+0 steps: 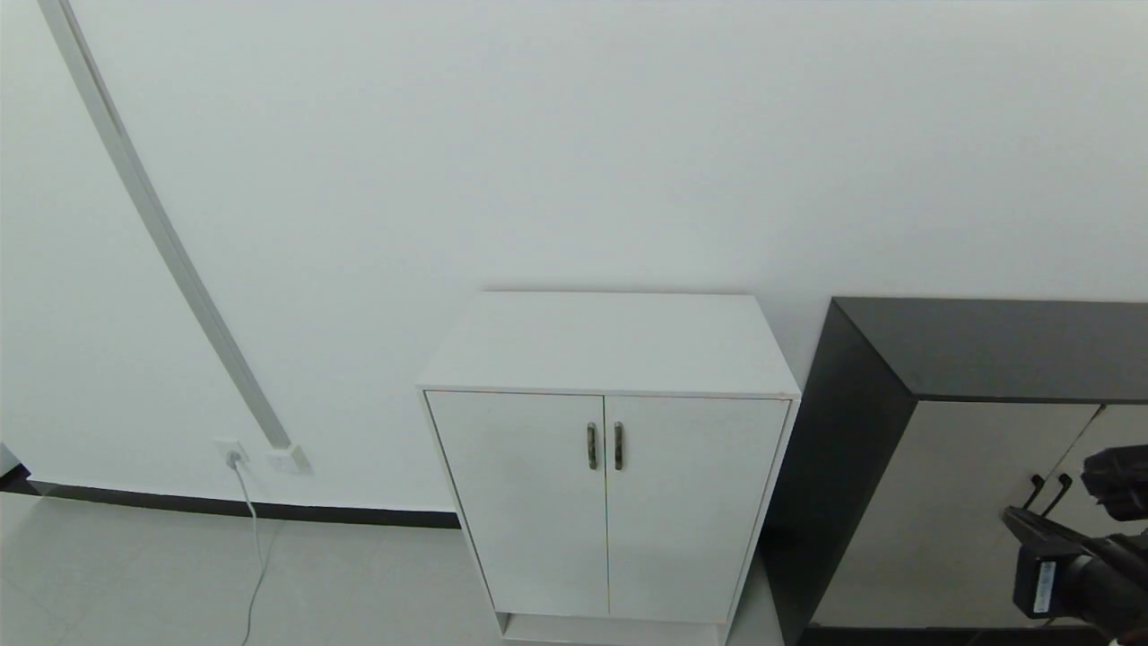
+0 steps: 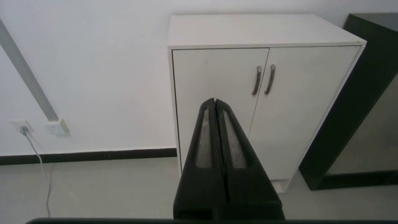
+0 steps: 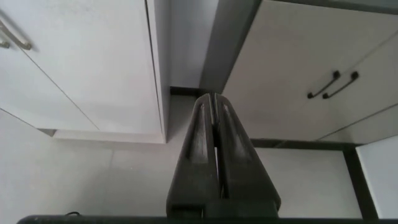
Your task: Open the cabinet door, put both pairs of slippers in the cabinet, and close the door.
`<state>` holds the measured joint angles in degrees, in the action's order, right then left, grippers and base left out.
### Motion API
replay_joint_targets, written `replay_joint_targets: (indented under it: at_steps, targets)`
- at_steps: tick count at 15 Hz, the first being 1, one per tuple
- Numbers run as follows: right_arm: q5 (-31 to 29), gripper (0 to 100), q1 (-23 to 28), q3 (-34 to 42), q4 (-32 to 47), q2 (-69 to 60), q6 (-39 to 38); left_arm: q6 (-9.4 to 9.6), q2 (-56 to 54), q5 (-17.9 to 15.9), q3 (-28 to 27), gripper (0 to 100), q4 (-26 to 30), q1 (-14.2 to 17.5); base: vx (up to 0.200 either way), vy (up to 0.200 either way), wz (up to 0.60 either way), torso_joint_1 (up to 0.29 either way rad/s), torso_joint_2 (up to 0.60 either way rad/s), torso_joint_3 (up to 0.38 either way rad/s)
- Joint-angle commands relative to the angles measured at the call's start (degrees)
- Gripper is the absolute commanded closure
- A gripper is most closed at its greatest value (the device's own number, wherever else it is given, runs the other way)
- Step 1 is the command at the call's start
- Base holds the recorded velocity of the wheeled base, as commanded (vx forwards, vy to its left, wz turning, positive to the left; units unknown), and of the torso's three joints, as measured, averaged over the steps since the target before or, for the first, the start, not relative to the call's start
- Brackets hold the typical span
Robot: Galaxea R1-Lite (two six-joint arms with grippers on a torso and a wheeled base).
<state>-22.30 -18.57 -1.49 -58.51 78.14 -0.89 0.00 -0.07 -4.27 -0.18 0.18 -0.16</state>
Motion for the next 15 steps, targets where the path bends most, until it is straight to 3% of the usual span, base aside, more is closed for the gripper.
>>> replay_joint_targets:
  at_steps: [1,7,10,13,15]
  targets:
    - [0.9,100,1.4,1.5,6.3,-10.7,-0.2,0.00,0.1,0.0,0.0,100,0.0,0.0,0.000,0.000,0.00,0.000,0.00,0.000]
    - [7.3,100,1.5,1.4,32.3,-32.6,-0.1,0.00,0.1,0.0,0.0,100,0.0,0.0,0.000,0.000,0.00,0.000,0.00,0.000]
    - [10.1,100,1.3,1.5,39.2,-39.3,0.3,0.00,0.1,0.0,0.0,100,0.0,0.0,0.000,0.000,0.00,0.000,0.00,0.000]
    - [18.9,100,1.1,1.4,49.4,-48.4,0.5,0.00,0.1,0.0,0.0,100,0.0,0.0,0.000,0.000,0.00,0.000,0.00,0.000]
    - [20.3,100,1.1,1.4,52.7,-51.1,1.3,0.00,0.1,0.0,0.0,100,0.0,0.0,0.000,0.000,0.00,0.000,0.00,0.000]
